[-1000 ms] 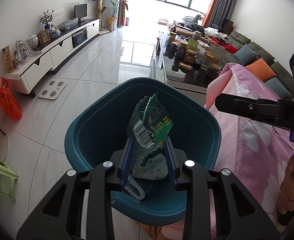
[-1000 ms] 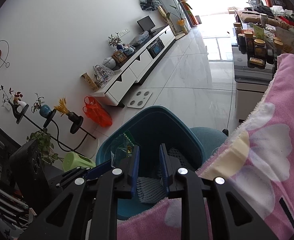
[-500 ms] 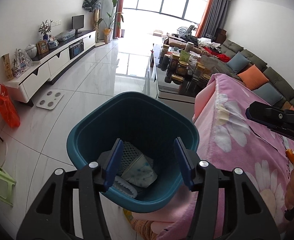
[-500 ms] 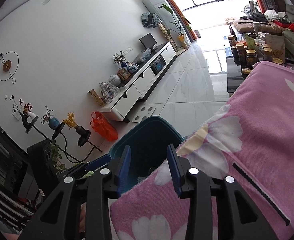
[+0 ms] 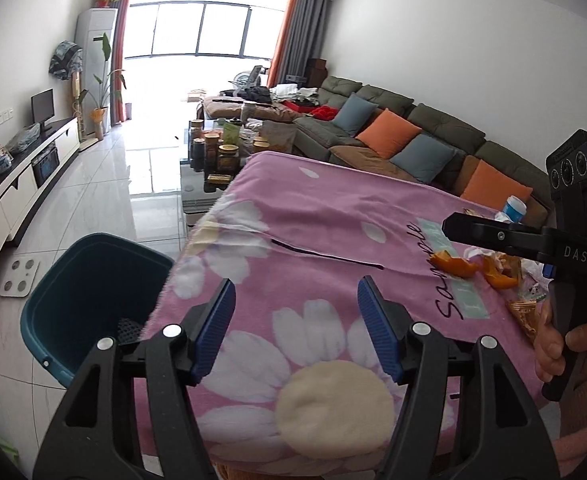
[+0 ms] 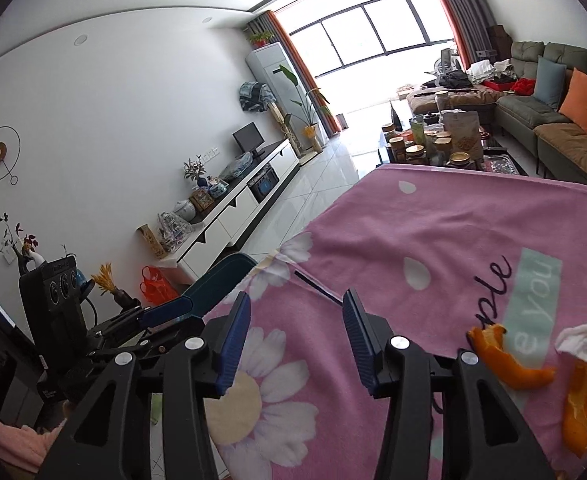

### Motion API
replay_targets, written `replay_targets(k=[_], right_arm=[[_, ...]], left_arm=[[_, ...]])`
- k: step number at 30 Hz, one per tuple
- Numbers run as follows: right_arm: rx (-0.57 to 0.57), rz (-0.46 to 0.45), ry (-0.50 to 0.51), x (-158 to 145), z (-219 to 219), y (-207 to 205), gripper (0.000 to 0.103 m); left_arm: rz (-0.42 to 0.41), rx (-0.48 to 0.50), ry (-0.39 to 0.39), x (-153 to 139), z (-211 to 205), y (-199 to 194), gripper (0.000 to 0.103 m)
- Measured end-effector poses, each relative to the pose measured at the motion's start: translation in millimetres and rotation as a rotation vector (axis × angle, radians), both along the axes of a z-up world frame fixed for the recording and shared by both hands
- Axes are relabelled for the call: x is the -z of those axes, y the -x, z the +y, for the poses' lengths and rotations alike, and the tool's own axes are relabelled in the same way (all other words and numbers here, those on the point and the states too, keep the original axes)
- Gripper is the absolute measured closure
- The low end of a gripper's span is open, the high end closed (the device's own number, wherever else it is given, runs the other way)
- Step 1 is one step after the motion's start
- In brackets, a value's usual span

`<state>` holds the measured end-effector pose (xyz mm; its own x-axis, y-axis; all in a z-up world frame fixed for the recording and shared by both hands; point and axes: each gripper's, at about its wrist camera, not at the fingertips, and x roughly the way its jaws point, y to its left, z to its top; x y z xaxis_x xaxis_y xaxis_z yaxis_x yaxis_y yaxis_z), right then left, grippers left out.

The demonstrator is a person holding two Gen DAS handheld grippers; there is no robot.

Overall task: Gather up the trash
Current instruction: 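Move both open tools back over the remaining trash, then grasp the gold foil wrapper with the left tool while the right tool grasps a clear green wrapper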

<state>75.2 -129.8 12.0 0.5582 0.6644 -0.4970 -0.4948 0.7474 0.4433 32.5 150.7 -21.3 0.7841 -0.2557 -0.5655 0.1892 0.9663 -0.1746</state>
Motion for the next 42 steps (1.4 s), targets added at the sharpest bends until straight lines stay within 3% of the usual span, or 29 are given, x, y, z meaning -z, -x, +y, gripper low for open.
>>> replay_targets(k=[9,17,27,30,38,40,42], right_arm=[[0.277,0.004,0.000,8.5,-115.9,35.3,0.057],[0.423,0.029,0.014,25.5,-174.2,54.5,0.057],[0.453,0.096,-0.001,51.8,-198.9,68.7,0.056],[0.459,0.105,-0.013,55.6,-202.8,70.0,0.052],[0.423,0.140,-0.056,64.6,-199.8,76.2,0.052],[0.417,0.151,-0.071,67.3,-199.6,75.5,0.052],[0.413,0.160,-0.090,70.6,-201.2,75.4,0.052]], left_arm=[[0.037,0.225,-0.027,7.4,-96.8,-0.7,0.040],[0.066,0.370,-0.012,12.5,-155.6,-3.6,0.040],[0.140,0.569,-0.006,24.6,-222.9,3.2,0.040],[0.163,0.602,-0.007,30.1,-240.0,2.8,0.040],[0.239,0.618,-0.009,44.3,-266.6,-7.6,0.044],[0.264,0.617,0.005,47.3,-267.9,-11.3,0.047],[0.292,0.616,0.028,50.9,-267.8,-16.3,0.056]])
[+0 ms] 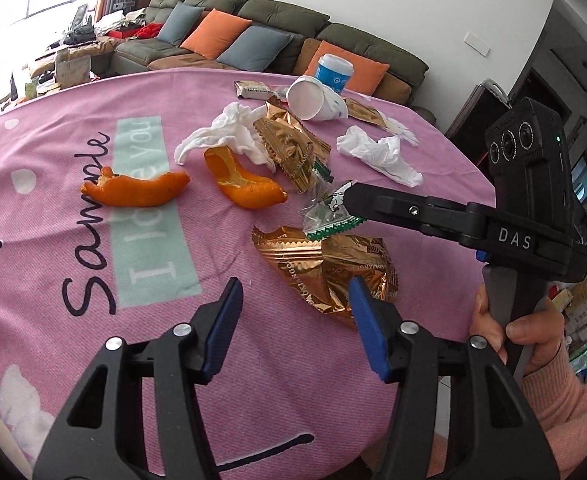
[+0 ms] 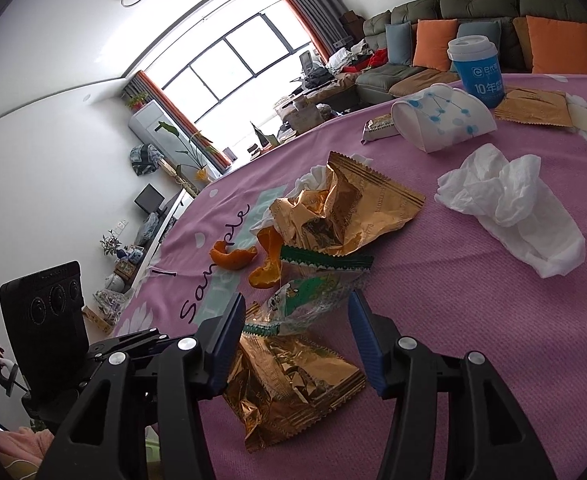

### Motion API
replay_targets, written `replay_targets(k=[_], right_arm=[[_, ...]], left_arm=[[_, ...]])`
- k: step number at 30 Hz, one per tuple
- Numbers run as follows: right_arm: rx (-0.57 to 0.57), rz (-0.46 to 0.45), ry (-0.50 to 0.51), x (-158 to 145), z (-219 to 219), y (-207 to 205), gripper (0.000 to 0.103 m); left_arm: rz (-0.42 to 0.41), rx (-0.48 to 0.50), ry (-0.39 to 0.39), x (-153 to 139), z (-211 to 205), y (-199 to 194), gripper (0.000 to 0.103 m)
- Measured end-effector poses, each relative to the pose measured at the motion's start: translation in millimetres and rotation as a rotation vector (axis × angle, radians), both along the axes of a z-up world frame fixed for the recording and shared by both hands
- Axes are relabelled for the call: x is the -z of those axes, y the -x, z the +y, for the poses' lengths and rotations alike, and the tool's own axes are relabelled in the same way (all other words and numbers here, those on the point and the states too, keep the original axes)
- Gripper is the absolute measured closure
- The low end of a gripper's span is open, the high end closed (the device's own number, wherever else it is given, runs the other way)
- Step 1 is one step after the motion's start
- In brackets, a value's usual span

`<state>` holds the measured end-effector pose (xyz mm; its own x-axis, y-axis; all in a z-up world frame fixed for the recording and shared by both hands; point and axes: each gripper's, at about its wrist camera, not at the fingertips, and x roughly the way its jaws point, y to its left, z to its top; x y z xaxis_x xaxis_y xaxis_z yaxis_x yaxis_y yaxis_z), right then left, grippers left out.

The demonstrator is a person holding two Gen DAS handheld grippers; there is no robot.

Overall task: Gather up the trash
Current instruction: 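Grasp the gold foil wrapper with the left tool while the right tool grasps a clear green wrapper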

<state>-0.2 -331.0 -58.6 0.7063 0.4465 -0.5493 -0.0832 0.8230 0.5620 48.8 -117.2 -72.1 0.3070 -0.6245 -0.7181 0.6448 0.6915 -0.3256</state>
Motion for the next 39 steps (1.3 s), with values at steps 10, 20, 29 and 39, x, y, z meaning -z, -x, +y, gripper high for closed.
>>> replay_targets(k=[10,20,29,39], right_arm=[[-0.002,0.000,-0.039,4.5,-3.8,1.9,0.068],[-0.017,-0.014,-0.027,1.0,-1.7,7.3,0.097],[-0.030,-0.036,-0.033,-5.1,-3.0,9.8,0.098],[-0.031,-0.011,-0.021,-2.7,2.4,6.1,0.085]], left_arm=[[0.073,-0.012,0.039,9.2,2.5,-13.3,0.076],[0.086,-0.022,0.054,10.6,5.2,-16.1,0.085],[0.063,-0.055,0.061,4.2,25.7,-11.0,0.098],[0.014,-0.148,0.067,-7.9,71.2,-6.7,0.099]])
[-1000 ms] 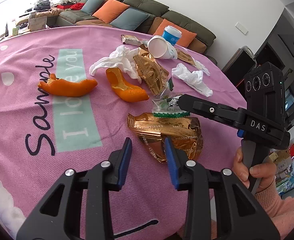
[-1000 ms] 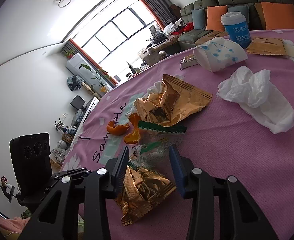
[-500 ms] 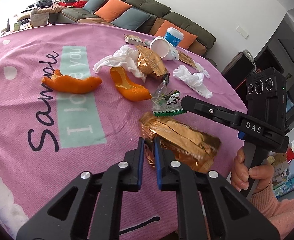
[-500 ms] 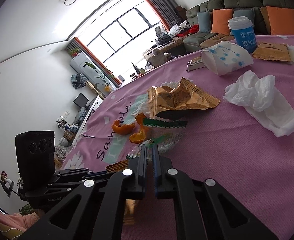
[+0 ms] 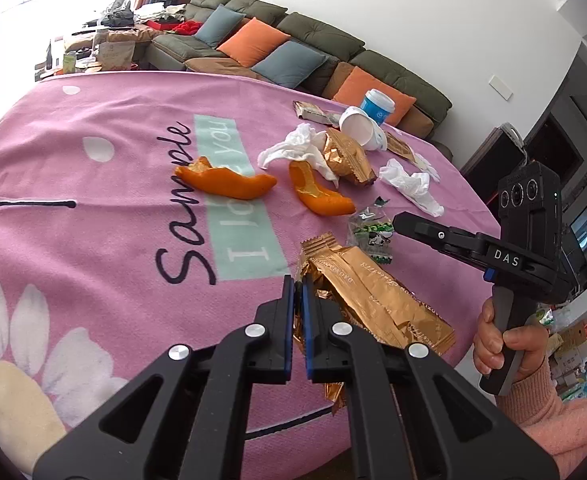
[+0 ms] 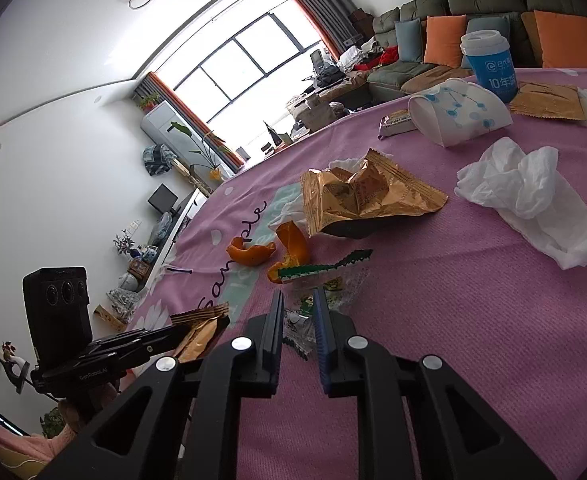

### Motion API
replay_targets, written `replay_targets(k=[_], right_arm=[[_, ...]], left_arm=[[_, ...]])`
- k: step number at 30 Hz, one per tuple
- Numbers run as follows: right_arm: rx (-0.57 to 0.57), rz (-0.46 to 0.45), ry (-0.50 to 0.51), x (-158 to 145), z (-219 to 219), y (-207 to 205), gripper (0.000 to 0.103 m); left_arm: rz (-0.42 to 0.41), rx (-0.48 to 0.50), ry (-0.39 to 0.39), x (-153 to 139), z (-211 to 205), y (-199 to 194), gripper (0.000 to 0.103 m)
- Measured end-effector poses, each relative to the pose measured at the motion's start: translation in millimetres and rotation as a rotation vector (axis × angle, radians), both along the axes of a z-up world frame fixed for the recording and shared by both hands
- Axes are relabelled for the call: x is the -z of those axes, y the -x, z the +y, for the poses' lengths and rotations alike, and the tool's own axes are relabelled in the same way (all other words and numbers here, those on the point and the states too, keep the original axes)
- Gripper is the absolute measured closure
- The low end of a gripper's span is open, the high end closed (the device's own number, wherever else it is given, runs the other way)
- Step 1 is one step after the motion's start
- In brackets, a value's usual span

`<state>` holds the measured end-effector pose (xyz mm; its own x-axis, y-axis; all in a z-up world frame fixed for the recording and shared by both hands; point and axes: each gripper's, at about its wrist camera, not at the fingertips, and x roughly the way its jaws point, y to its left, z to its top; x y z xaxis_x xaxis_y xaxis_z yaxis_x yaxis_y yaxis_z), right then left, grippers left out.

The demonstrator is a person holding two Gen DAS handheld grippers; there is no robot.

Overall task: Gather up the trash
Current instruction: 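Grasp the gold foil wrapper with the left tool while the right tool grasps a clear green wrapper, then carry both held wrappers over the teal bin and open both tools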

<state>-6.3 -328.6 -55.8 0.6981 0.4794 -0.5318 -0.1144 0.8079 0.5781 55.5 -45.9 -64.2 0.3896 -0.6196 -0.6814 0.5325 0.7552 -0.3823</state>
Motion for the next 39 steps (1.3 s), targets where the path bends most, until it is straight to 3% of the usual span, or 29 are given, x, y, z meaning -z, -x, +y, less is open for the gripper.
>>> replay_targets(k=[4,9,10,13,17,27,39], right_arm=[[0.010,0.024,0.006,4.7,3.9,-2.7,0.070],[0.017,0.039,0.030,8.1,10.6,-3.7,0.070],[0.019,0.042,0.041,8.6,10.7,-4.3,0.071],[0.015,0.041,0.051,9.2,14.0,-5.0,0.087],[0.018,0.025,0.074,6.1,16.9,-4.2,0.093],[-0.006,-0.042,0.086,-15.4,24.9,-0.1,0.095],[-0.220,-0.132,0.071,-47.9,95.8,-26.9,0.095]], left_arm=[[-0.011,-0.041,0.000,-2.2,19.8,0.6,0.099],[-0.017,-0.077,0.001,-3.5,39.1,1.5,0.099],[-0.019,-0.083,0.000,-3.6,41.8,1.8,0.099],[-0.019,-0.098,0.004,-4.4,49.5,2.0,0.099],[-0.016,-0.113,0.009,-3.9,56.4,2.3,0.099],[-0.049,-0.165,0.009,-10.6,78.5,3.1,0.099],[-0.111,-0.325,0.018,-32.8,141.0,8.8,0.099]])
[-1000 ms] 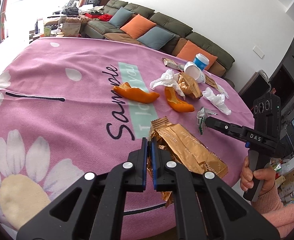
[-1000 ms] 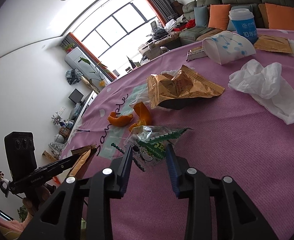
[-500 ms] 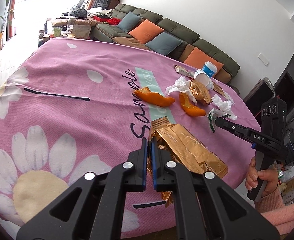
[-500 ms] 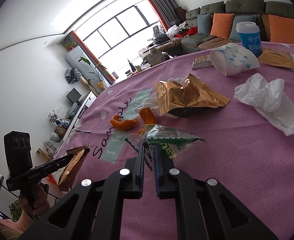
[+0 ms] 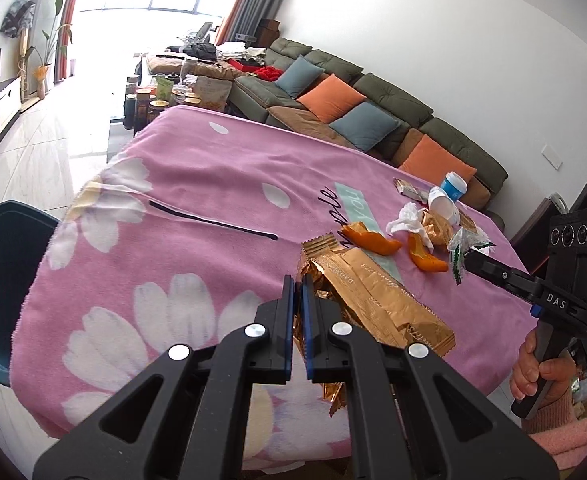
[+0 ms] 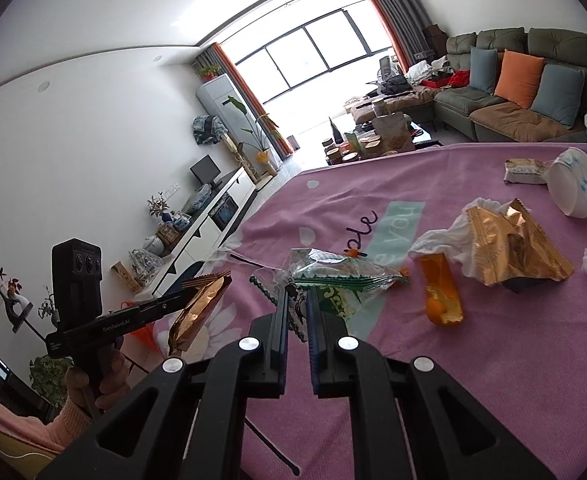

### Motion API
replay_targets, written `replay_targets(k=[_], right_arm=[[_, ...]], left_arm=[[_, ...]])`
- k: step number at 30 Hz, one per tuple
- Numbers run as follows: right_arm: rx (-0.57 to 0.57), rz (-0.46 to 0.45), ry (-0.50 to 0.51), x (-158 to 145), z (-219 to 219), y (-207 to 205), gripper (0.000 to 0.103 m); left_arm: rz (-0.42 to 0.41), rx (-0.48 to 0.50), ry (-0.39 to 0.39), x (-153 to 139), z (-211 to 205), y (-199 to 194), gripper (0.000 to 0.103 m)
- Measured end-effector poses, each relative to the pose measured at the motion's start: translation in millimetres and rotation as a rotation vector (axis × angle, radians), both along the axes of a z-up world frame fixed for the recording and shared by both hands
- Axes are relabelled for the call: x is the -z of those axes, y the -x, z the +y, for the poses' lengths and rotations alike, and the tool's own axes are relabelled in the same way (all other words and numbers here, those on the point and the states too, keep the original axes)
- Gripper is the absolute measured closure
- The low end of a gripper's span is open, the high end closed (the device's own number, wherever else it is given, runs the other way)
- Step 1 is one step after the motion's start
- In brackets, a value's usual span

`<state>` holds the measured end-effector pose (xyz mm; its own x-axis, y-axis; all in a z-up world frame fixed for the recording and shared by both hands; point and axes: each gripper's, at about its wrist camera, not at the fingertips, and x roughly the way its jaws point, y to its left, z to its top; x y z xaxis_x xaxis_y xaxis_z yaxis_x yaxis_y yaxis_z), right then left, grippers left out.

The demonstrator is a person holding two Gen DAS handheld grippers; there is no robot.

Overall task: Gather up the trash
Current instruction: 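Carry both held wrappers over the teal bin and open both tools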

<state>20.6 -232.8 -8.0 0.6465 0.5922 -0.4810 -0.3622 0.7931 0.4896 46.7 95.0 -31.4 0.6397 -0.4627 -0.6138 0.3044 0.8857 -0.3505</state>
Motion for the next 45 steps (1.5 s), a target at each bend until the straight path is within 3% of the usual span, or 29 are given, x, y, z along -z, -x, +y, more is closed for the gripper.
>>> replay_targets(k=[11,22,32,45], right_arm=[[-0.264,-0.015,0.018,-9.6,108.0,-38.2,0.095],[-0.439,-0.012,0.044,-19.9,196.1,-63.5,0.095],[-0.549,0.002,0.091,-20.9,265.9,-80.7,0.095],[-0.615,0.080,0.131,0.7,331.5,-103.0,0.095]], left_arm=[[-0.036,-0.215,0.001,-14.2,88.3,14.6,0.099],[-0.055,-0.421,-0.015,-17.0,170.7,28.2,0.099],[-0.019,-0.565,-0.034,-0.8,230.6,30.6,0.099],[0.043,-0.650,-0.090,23.4,262.3,15.4,0.098]])
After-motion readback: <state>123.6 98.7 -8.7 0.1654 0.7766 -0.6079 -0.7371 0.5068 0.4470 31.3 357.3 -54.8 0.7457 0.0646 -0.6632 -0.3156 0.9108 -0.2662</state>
